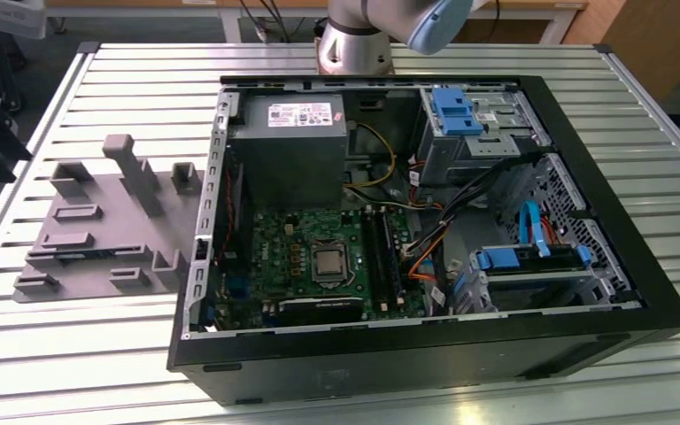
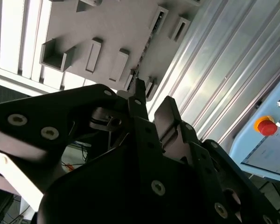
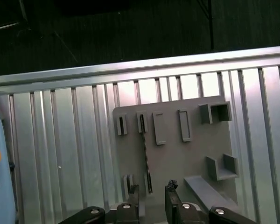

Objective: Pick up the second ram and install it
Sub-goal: 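Pick up the second ram and move it above second insertion slot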

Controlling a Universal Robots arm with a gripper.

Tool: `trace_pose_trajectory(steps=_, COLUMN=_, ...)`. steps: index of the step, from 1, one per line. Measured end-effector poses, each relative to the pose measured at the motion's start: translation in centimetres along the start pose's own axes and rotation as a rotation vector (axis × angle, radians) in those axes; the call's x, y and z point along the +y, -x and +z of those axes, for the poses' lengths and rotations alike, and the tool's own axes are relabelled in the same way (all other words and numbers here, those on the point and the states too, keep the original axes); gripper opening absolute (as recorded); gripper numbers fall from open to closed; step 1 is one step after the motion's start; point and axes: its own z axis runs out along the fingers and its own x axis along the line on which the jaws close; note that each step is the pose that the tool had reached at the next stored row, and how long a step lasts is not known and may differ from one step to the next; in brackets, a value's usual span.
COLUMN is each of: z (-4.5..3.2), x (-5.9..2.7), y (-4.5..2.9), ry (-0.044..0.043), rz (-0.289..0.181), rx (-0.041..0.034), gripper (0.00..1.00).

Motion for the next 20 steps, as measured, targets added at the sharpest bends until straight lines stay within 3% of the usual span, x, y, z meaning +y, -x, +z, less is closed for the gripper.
trace_pose_trajectory(steps=12, z=0.34, x=0.03, y=-0.01, ry=-0.0002, rz=0.0, rx=-0.0001, gripper=0.36)
trace_pose_trajectory(steps=14, z=0.61, x=0.19, y=0.0, ry=-0.0001, rz=0.0, rx=-0.0001, gripper=0.36)
trace_pose_trajectory(steps=15, z=0.78, x=0.31, y=0.03, ry=0.0, rz=0.0, rx=0.0, gripper=0.43)
trace_pose_trajectory(steps=20, z=1.71, x=0.8, y=0.08, ry=-0.0001, rz=0.0, rx=0.0, gripper=0.43)
